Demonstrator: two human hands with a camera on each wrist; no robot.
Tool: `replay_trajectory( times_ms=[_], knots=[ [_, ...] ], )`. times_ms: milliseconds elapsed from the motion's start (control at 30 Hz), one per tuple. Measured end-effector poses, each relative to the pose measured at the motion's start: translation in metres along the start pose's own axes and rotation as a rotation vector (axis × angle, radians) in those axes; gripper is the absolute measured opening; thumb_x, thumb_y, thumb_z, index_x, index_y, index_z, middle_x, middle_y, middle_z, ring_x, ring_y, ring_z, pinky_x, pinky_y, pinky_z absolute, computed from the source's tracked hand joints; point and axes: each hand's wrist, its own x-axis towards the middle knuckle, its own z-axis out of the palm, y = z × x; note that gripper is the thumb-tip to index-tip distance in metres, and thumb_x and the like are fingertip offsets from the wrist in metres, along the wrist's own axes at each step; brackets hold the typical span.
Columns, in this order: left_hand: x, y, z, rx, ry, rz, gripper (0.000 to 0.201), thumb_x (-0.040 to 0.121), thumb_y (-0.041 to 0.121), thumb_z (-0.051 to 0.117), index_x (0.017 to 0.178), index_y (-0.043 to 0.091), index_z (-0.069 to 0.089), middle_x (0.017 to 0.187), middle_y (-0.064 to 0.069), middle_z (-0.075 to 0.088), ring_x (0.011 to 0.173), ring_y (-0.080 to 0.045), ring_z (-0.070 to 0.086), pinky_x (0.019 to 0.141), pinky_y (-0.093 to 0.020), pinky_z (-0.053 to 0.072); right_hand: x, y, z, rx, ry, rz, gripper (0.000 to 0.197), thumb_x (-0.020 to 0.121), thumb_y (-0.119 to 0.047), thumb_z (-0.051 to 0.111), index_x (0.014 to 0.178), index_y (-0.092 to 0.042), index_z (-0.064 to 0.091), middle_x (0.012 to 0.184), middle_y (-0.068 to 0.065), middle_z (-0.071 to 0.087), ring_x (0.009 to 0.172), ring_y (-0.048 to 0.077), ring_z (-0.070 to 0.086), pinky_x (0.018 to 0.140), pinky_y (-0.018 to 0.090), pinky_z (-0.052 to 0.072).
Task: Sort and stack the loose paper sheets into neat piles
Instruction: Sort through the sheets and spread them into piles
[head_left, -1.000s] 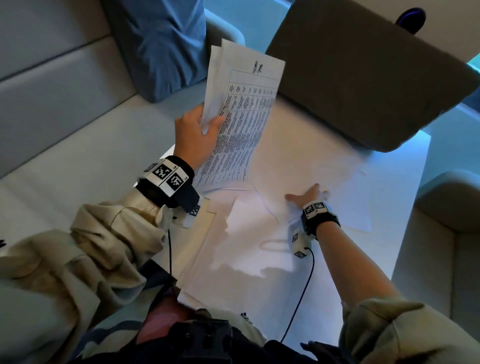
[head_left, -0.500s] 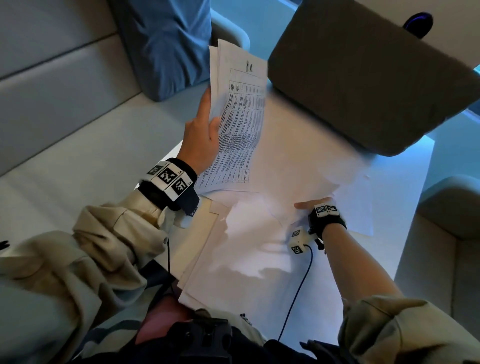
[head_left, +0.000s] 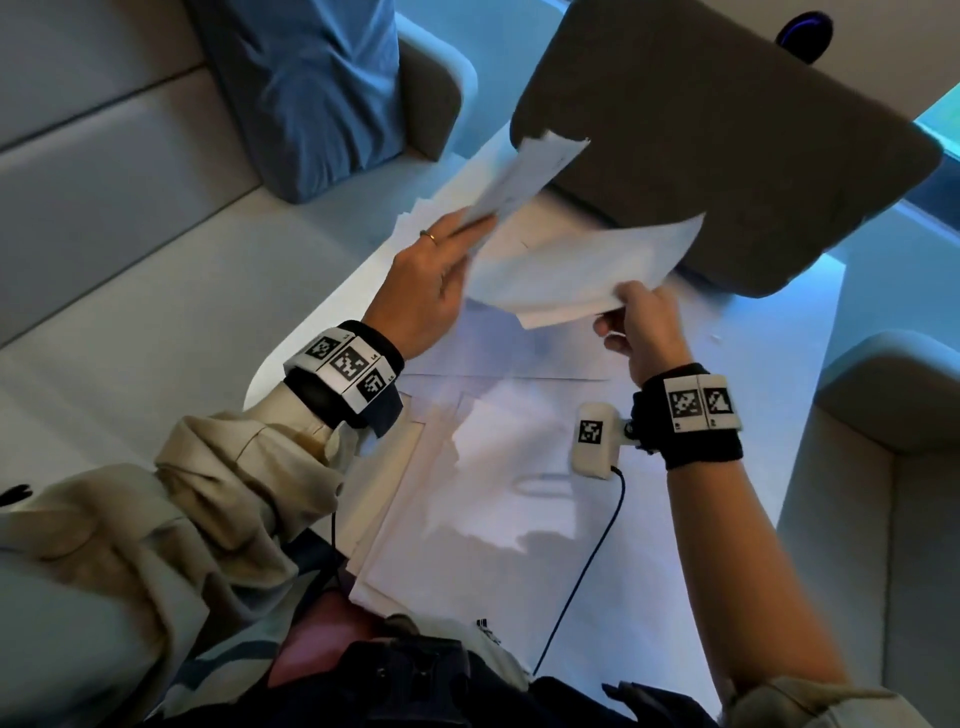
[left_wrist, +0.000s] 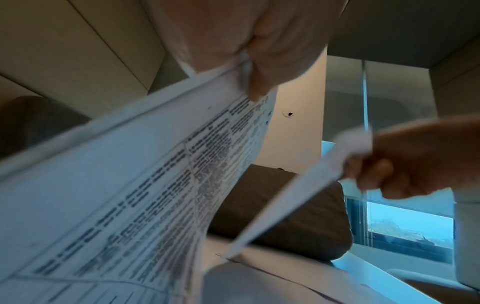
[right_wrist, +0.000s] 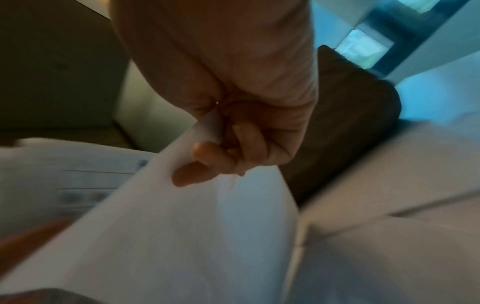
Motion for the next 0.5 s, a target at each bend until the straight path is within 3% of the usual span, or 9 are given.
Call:
replay_trajectory(
  times_ms=[67,133,200,233,300,400,500],
  knots=[
    [-0.004,0.007,-0.002,-0.078,-0.107,0.02,0.045,0.089,0.017,0.06,0.132,0.004,0.052,0.136,-0.009,0.05,0.124,-0.015,0.046,0.106,-0.012,0.03,-0.015,-0.018,0.006,0.041,-0.089,-0.073,0.015,0.09,-0.008,0.039,0.091,-0.003,0.053,0.061,0.008,0.063,0.04,0.015,0.045,0.042,0.022,0.029],
    [-0.009,0.011,-0.003,-0.123,-0.241,0.015,0.066,0.082,0.039,0.068,0.137,0.009,0.047,0.141,-0.002,0.045,0.128,-0.013,0.043,0.108,-0.018,0.031,-0.029,-0.031,0.012,0.078,-0.17,-0.133,0.02,0.091,-0.008,0.039,0.088,0.001,0.057,0.059,0.01,0.066,0.041,0.017,0.043,0.043,0.024,0.029],
    [-0.014,0.011,0.002,-0.076,-0.294,0.017,0.082,0.071,0.049,0.075,0.138,0.014,0.045,0.141,0.002,0.044,0.128,-0.011,0.043,0.107,-0.021,0.034,-0.041,-0.039,0.017,0.098,-0.244,-0.168,0.024,0.091,-0.008,0.039,0.083,0.002,0.059,0.058,0.011,0.066,0.04,0.018,0.042,0.046,0.026,0.028],
    [-0.016,0.009,0.006,-0.047,-0.285,0.019,0.081,0.07,0.048,0.077,0.137,0.014,0.047,0.139,0.002,0.047,0.126,-0.012,0.046,0.104,-0.021,0.036,-0.044,-0.042,0.018,0.1,-0.274,-0.181,0.025,0.092,-0.008,0.039,0.079,0.0,0.059,0.057,0.01,0.065,0.04,0.017,0.042,0.047,0.027,0.027],
    [-0.015,0.003,0.014,-0.03,-0.202,0.02,0.059,0.076,0.029,0.077,0.129,0.011,0.056,0.131,-0.003,0.055,0.116,-0.017,0.054,0.097,-0.021,0.042,-0.046,-0.043,0.018,0.097,-0.324,-0.203,0.029,0.096,-0.014,0.042,0.077,-0.003,0.061,0.059,0.008,0.065,0.042,0.016,0.043,0.047,0.028,0.027],
    [-0.01,-0.003,0.017,-0.048,0.001,-0.009,0.03,0.079,-0.003,0.067,0.108,0.006,0.069,0.112,-0.011,0.067,0.097,-0.021,0.064,0.089,-0.015,0.045,-0.039,-0.041,0.016,0.094,-0.398,-0.21,0.047,0.095,-0.046,0.044,0.098,-0.004,0.065,0.07,0.008,0.068,0.05,0.016,0.048,0.046,0.022,0.031],
    [-0.004,-0.001,0.013,0.024,0.15,-0.011,0.013,0.081,-0.003,0.066,0.093,-0.001,0.072,0.094,-0.015,0.071,0.082,-0.014,0.059,0.082,0.001,0.035,-0.021,-0.035,0.012,0.105,-0.401,-0.147,0.063,0.093,-0.06,0.032,0.117,-0.009,0.06,0.074,0.008,0.069,0.055,0.016,0.053,0.046,0.022,0.034]
  ],
)
